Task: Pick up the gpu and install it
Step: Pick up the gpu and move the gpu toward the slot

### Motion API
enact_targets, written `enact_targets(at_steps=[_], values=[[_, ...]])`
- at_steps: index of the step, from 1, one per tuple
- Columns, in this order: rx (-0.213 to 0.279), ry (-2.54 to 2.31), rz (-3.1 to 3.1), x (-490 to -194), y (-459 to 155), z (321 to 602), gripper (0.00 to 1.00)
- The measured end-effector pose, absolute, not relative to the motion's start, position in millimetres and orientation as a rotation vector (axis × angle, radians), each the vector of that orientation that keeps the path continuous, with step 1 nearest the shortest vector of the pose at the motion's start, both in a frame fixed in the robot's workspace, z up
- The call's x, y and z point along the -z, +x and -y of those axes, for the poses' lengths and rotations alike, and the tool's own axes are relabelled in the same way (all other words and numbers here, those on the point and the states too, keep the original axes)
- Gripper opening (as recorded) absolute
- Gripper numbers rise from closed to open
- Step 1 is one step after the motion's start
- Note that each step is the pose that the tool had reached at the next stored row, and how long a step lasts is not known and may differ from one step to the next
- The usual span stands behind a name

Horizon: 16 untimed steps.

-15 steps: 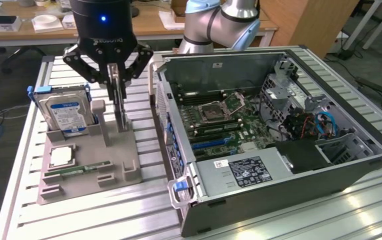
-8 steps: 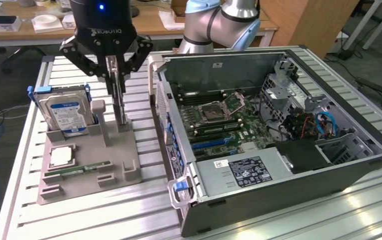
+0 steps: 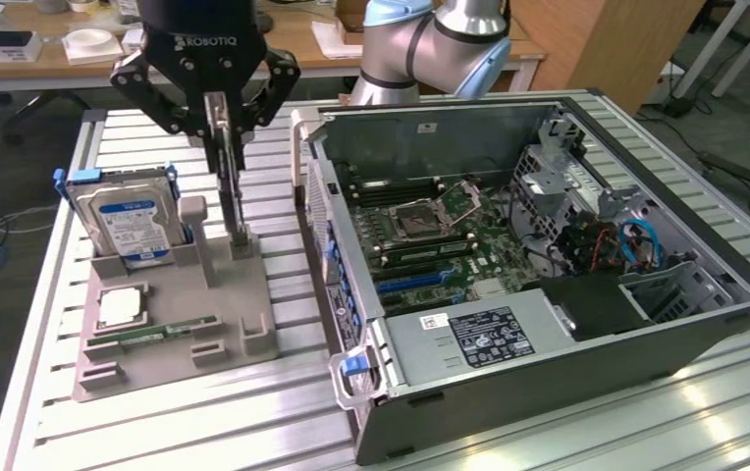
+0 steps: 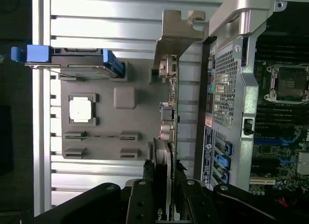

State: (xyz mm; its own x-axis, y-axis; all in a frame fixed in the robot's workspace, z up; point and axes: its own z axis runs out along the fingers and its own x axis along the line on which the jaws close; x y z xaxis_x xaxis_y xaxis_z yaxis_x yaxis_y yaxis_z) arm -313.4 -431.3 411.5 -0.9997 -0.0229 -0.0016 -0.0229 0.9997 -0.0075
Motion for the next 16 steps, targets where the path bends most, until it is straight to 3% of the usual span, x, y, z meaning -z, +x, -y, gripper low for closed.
enact_targets(at_steps=[16], values=[[0.009,-0.036,-3.141,-425,-312,432,0.27]])
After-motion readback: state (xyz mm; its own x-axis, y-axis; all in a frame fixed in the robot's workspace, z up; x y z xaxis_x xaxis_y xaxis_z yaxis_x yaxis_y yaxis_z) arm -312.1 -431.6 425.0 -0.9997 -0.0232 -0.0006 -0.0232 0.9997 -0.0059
